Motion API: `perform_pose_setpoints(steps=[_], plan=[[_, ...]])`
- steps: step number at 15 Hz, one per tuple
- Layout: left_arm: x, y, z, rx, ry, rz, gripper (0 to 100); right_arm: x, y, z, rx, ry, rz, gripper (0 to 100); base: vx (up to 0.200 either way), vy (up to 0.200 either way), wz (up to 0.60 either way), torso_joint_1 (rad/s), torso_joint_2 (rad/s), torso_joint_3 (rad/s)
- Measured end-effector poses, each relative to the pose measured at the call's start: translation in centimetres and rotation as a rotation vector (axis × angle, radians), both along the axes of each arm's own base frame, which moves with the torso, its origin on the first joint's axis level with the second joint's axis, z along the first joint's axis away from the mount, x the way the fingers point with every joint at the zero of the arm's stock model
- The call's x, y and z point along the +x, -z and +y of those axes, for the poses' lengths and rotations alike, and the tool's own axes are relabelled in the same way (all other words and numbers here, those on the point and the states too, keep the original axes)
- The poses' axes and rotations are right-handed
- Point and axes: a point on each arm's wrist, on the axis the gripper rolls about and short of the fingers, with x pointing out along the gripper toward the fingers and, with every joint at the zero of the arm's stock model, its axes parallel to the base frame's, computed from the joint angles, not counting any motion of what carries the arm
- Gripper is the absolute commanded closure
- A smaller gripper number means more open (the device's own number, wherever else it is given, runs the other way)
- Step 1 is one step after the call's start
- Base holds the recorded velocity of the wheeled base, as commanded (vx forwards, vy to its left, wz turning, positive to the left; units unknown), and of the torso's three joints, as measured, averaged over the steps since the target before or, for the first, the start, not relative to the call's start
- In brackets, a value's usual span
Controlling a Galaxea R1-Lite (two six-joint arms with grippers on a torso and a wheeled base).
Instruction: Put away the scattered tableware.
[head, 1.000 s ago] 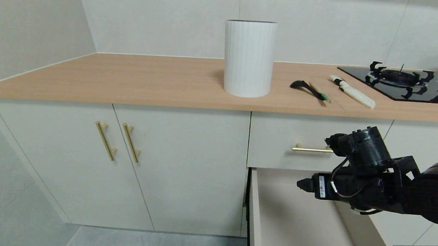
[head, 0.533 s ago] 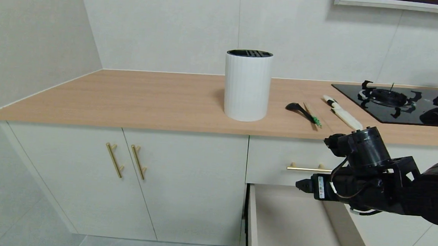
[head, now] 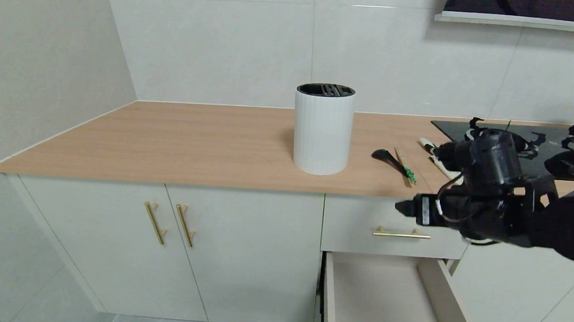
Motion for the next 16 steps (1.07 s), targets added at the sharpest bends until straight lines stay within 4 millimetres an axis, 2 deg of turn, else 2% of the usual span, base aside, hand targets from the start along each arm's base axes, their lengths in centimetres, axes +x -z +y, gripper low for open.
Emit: perform_pose_setpoints(steps=[3,4,5,11,16], plan=[[0.0,0.0,0.0,0.0,0.0,0.0,0,1.7,-5.7,-0.2,0.027,0.022,-0.135,0,0.0,0.0,0.0,0.0,0.0,0.0],[0.0,0.0,0.0,0.0,0.0,0.0,0,2.0,-7.0,-0.3,0.036,0.028,-0.159,0,0.0,0.0,0.0,0.0,0.0,0.0],[0.0,0.0,0.0,0.0,0.0,0.0,0,2.2,-7.4,-0.4,0.04,0.032,-0.165,0,0.0,0.0,0.0,0.0,0.0,0.0],[0.0,0.0,0.0,0.0,0.0,-0.001,0,3.7,-4.7,-2.3,0.041,0.006,-0.056,0,0.0,0.0,0.0,0.0,0.0,0.0],[0.0,0.0,0.0,0.0,0.0,-0.001,0,5.4,-2.0,-1.1,-0.001,0.025,-0.005,0,0.0,0.0,0.0,0.0,0.0,0.0]])
